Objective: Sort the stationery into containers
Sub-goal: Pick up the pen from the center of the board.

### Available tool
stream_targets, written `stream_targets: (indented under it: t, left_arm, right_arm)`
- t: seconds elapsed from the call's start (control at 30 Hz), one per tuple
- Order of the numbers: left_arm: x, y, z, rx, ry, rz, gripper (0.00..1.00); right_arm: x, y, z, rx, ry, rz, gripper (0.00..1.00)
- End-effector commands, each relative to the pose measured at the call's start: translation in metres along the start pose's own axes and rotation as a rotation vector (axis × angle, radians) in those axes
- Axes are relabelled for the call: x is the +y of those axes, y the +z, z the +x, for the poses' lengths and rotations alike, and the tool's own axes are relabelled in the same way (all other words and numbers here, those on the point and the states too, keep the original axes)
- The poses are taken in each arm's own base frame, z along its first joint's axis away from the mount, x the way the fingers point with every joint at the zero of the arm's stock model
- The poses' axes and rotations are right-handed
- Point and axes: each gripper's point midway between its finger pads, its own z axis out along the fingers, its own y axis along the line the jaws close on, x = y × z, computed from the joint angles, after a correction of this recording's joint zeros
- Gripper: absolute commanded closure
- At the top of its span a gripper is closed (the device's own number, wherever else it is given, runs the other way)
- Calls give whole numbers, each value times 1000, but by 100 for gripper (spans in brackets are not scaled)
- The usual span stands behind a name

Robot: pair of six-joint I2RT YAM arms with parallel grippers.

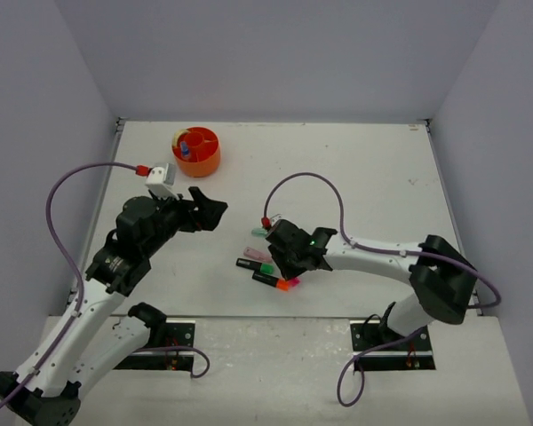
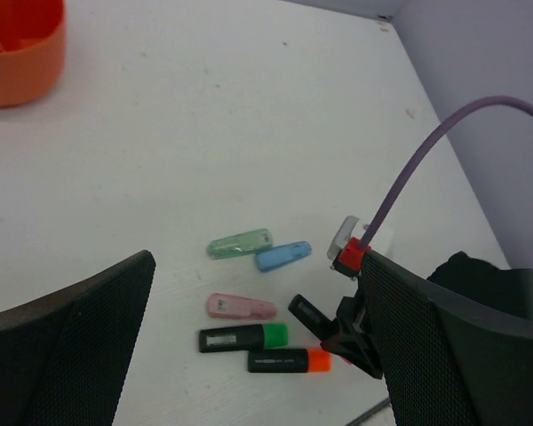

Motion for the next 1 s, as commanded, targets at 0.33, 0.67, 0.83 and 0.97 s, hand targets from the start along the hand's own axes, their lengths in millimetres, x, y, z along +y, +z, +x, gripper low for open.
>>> stream_targets:
  t: [0.33,0.67,0.83,0.97]
  left_arm:
    - [-133,-6,49,205,-298,844,3]
    - [-145,4,62,278,-312,867,45]
    - [-147,11,67,303,-312,862,69]
    - [-146,15,65,290,-305,849,80]
  right_arm:
    - [48,-171,-84,-711,13,-459,100]
    - [49,-207,-91,-780,8,-475,100]
    - [55,-208,-94,-771,-16,-484,100]
    - [58,-207,-95,-768,-28,-480,100]
